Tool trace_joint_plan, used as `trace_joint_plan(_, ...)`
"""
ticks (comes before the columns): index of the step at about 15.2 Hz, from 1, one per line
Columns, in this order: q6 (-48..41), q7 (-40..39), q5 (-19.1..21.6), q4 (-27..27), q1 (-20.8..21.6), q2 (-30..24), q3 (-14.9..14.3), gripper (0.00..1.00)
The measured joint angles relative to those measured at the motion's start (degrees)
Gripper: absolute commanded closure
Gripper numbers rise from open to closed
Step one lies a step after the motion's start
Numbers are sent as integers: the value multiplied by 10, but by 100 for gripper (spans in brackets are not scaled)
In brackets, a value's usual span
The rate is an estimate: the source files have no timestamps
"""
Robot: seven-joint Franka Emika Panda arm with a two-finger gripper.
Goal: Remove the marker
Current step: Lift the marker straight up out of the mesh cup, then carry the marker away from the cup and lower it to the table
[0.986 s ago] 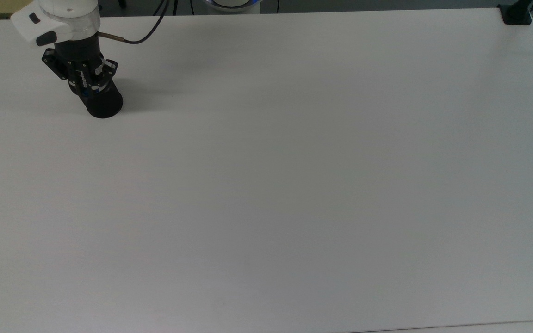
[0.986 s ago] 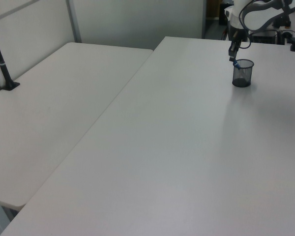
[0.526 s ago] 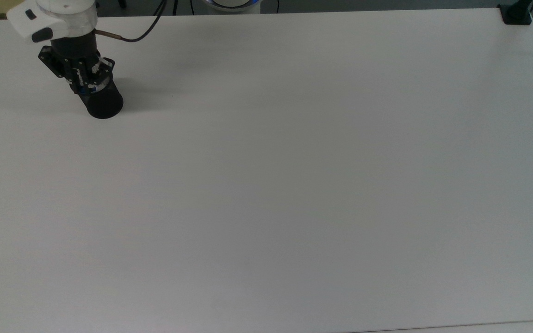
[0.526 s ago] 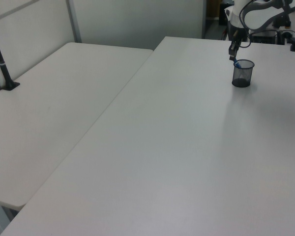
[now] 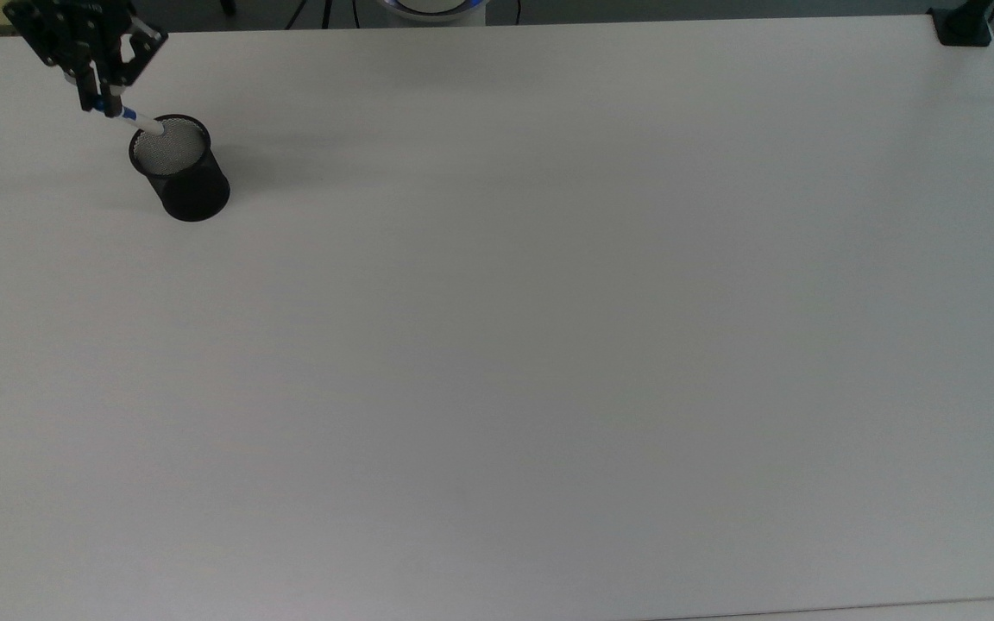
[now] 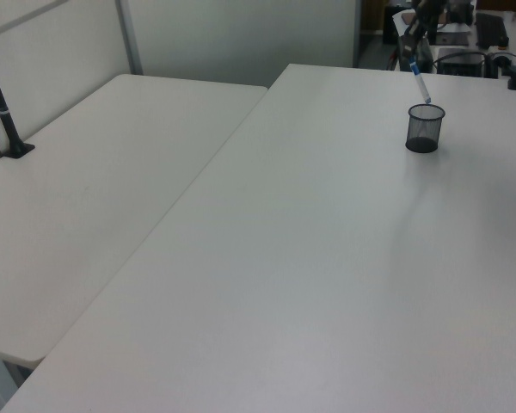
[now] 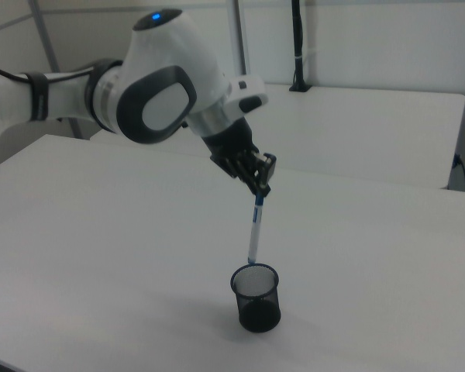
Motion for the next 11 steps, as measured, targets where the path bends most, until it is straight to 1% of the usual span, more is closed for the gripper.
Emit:
trace_joint_plan(3,-26,0,41,32,2,-21,1,95)
trace_joint_plan(5,-61,1,73,55,8,-34,4,95)
trace_joint_plan(6,-91,7,85,69,15,-39,11,95)
trace_joint_plan(9,-143,28,90,69,29,-29,50,95)
trace_joint_plan(11,-156,36,90,59,35,-2,80,95)
